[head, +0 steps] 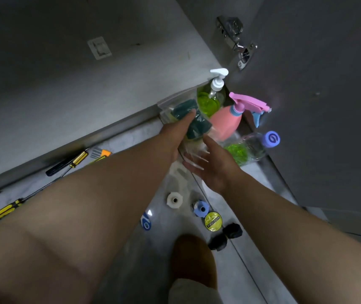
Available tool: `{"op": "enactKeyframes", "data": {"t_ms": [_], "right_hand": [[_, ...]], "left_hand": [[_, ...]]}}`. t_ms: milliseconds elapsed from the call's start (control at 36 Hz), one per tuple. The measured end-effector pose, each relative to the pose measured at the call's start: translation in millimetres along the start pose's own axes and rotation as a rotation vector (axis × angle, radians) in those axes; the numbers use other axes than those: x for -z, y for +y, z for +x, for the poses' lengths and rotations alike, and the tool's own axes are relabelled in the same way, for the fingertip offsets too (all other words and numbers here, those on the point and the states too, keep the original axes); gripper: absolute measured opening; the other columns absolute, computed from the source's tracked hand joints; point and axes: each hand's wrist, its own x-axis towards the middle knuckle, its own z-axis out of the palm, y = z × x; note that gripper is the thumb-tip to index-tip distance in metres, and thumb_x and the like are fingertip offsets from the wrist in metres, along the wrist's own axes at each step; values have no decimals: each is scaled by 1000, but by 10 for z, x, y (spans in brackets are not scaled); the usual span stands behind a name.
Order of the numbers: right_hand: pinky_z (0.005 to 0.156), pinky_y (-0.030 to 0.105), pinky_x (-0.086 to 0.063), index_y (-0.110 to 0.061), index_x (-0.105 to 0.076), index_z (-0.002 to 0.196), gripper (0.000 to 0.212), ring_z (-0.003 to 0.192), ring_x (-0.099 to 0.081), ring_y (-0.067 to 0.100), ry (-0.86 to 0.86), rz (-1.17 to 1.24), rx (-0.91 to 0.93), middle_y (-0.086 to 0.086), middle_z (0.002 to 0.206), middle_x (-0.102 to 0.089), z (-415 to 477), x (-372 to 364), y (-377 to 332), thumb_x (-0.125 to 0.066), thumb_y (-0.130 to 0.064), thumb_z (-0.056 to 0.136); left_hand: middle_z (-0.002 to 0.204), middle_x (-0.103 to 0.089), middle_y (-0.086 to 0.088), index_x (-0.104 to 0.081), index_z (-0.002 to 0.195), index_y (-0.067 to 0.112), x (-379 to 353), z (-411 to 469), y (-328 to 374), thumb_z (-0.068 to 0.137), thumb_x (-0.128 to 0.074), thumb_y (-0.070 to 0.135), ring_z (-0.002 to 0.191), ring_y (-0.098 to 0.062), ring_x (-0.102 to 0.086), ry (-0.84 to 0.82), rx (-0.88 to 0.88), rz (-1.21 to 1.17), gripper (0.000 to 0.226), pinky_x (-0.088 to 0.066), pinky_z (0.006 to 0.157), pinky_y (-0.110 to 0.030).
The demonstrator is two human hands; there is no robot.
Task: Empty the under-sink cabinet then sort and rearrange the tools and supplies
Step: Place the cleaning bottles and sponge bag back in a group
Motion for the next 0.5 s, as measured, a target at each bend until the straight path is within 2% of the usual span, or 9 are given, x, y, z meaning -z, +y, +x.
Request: {"op": "enactKeyframes", "data": {"t_ms": [56, 111, 194, 278, 333, 417, 500], "right_hand": [[90, 46, -59, -9, -56, 124, 33, 119, -64, 35, 50, -14, 22, 23, 134, -59, 45, -47, -28, -62, -29, 99], [96, 47, -56, -8, -55, 127, 31, 124, -60, 35, 119, -34, 45, 24, 136, -56, 85, -71, -47, -60, -24, 100], [100, 45, -54, -9, -55, 126, 25, 125, -59, 35, 142, -94, 65, 23, 135, -58, 123, -69, -46, -53, -20, 103], [101, 44, -52, -20, -59, 109, 13, 108, -63, 23, 115, -202, 63, 7, 113, -63, 96, -27, -43, -49, -25, 103], [95, 39, -50, -23, -60, 98, 11, 98, -61, 20, 138, -286, 82, 4, 104, -61, 62, 27, -52, -50, -26, 101], [77, 32, -49, -22, -61, 96, 12, 87, -62, 18, 195, -441, 157, 7, 106, -64, -28, 178, -22, -50, -25, 100], [67, 27, -46, -23, -64, 100, 11, 81, -64, 13, 223, -649, 280, 4, 107, -70, -159, 427, 123, -53, -27, 99]], "left_hand": [[123, -70, -4, -58, 134, 21, 3, 22, 30, 64, -77, 70, 106, -28, -70, 79, -32, -8, 88, -58, 92, -45], [127, -67, -4, -50, 138, 20, 30, 43, 30, 65, -78, 64, 111, -28, -67, 179, -87, -26, 90, -57, 94, -48], [119, -67, -6, -47, 129, 19, 70, 74, -29, 81, -74, 44, 106, -28, -68, 270, -203, 9, 60, -58, 92, -48], [103, -70, -6, -57, 94, 25, 77, 51, -74, 91, -66, 24, 100, -27, -70, 251, -302, 52, 10, -59, 91, -50], [93, -70, -7, -60, 83, 22, 79, 13, -67, 94, -59, 14, 94, -27, -69, 217, -317, 87, 14, -58, 92, -54], [88, -70, -3, -68, 92, 25, 92, -86, -59, 99, -53, 9, 87, -21, -64, 66, -316, 114, 23, -55, 98, -52], [110, -71, 3, -64, 118, 34, 135, -200, -96, 99, -55, 15, 102, -17, -67, 9, -350, 160, 28, -59, 88, -38]]}}
